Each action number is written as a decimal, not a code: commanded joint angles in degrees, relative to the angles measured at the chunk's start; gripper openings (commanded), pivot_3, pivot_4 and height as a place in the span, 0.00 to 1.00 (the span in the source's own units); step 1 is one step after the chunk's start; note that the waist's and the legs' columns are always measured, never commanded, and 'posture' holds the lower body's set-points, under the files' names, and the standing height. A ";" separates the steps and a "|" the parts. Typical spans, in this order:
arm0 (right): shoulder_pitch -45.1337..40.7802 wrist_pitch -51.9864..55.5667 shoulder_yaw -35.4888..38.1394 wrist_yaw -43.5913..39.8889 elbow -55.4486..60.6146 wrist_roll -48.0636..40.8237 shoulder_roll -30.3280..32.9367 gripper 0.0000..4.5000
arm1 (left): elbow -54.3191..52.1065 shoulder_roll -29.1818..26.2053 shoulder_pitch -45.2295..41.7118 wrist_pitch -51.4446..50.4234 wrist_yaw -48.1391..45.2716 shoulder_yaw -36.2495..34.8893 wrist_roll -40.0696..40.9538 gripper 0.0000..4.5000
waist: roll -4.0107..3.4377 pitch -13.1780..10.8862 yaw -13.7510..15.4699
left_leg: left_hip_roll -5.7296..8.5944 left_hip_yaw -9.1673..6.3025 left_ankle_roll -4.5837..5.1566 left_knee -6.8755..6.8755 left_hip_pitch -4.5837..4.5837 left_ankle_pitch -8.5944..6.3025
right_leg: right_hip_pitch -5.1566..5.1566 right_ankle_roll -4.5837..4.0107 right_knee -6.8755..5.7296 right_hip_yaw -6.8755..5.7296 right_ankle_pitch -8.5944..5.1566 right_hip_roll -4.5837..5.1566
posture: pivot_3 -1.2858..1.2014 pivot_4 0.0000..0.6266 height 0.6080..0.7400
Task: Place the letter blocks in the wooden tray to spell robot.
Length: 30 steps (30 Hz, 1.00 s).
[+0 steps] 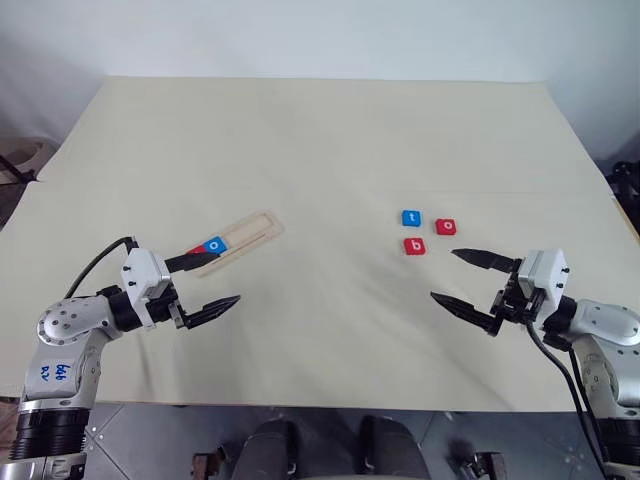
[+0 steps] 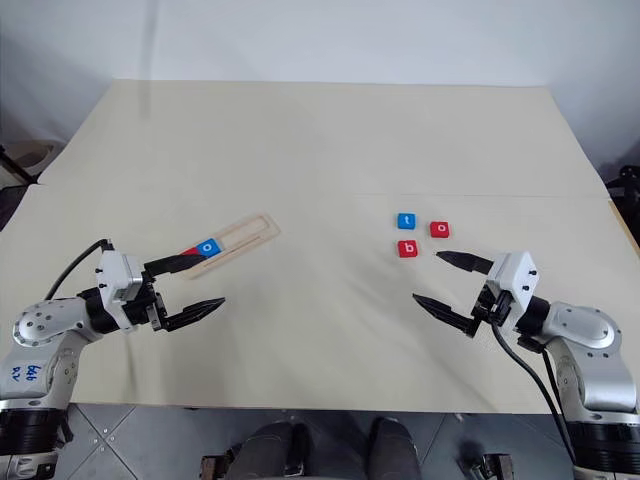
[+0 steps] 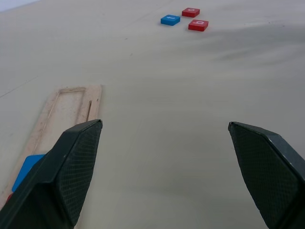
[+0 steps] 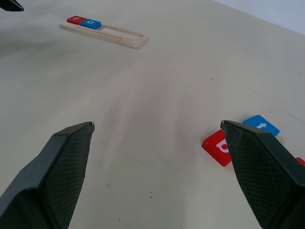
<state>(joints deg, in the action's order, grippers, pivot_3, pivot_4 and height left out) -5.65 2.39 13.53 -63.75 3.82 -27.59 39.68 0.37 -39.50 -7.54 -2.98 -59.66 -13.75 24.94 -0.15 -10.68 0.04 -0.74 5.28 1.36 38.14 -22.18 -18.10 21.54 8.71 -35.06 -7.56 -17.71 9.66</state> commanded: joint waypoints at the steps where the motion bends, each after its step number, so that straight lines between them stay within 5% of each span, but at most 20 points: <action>1: -0.99 -0.64 -0.12 -1.76 -0.24 -0.87 0.65 0.99 | -2.81 -0.62 1.37 0.24 1.81 -2.65 0.58 1.00 | 0.00 0.00 -0.04 | -0.01 0.00 0.00 0.00 0.00 0.00 | 0.00 0.00 0.00 0.01 0.00 0.00 | 0.52 0.24 1.00; 17: -13.32 3.41 -13.48 0.17 7.42 -1.88 -10.26 0.99 | 0.43 5.18 23.00 3.34 10.66 -25.17 5.09 1.00 | 0.03 0.02 -0.01 | -0.20 -0.10 -0.05 0.02 0.05 -0.06 | 0.02 -0.02 -0.02 0.05 0.00 -0.05 | 0.52 0.24 1.00; 24: -14.22 4.40 -13.44 0.51 9.32 -2.56 -10.03 0.99 | 2.04 3.77 20.89 2.44 9.36 -22.73 5.13 1.00 | 0.48 0.29 0.80 | -0.18 -0.13 0.00 0.08 0.01 -0.17 | 0.00 -0.02 0.00 0.03 0.00 -0.01 | 0.52 0.24 1.00; 30: -11.80 5.03 -11.77 0.03 9.69 -2.52 -6.90 0.99 | 8.20 -0.77 7.36 2.41 6.65 -12.89 0.07 1.00 | 0.52 0.32 1.17 | -0.07 -0.09 0.00 0.09 0.02 -0.16 | 0.01 -0.03 -0.04 0.02 0.00 -0.02 | 0.52 0.24 1.00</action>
<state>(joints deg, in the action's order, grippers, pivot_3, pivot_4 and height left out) -18.02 7.69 -0.06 -63.53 11.54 -29.16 31.84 7.38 -39.14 1.22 -1.23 -52.24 -28.07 26.32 0.38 -10.37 1.21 -0.73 5.22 1.36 38.24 -22.17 -18.26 21.55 8.66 -35.09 -7.55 -17.70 9.59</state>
